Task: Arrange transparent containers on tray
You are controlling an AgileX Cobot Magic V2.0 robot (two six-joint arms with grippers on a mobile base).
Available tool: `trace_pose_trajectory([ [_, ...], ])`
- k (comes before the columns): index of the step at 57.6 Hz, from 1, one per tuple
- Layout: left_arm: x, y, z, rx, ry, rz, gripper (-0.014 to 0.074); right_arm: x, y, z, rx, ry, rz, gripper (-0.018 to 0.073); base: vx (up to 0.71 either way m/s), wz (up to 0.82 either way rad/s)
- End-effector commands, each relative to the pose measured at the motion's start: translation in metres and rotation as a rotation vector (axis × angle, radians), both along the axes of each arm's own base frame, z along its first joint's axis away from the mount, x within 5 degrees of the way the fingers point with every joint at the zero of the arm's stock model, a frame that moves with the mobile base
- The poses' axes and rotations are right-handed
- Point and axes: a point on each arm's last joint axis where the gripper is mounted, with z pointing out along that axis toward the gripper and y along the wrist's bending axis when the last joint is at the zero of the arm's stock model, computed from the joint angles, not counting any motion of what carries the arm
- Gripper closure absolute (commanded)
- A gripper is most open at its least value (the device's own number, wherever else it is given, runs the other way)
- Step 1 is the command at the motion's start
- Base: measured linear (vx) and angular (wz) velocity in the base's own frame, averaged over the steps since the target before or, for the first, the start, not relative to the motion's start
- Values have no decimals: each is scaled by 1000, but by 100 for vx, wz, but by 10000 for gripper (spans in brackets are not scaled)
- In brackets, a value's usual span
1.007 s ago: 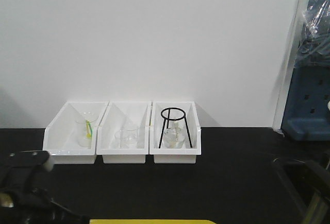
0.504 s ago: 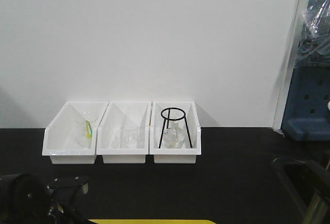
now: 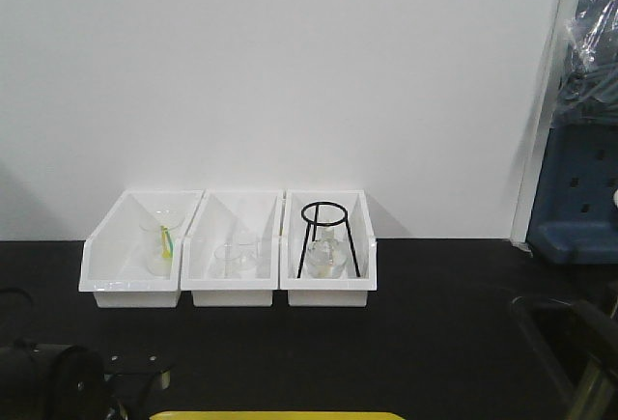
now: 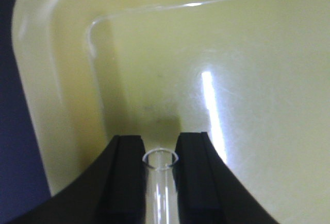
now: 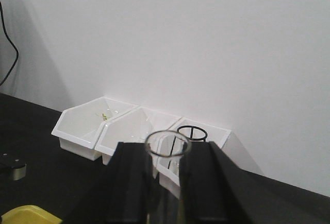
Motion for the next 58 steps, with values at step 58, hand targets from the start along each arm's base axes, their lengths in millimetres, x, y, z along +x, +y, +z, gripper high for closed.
trace_pose_trajectory([
  [58, -61, 22, 252, -179, -879, -130, 189, 47, 33, -16, 460, 445, 104, 571, 0, 0],
])
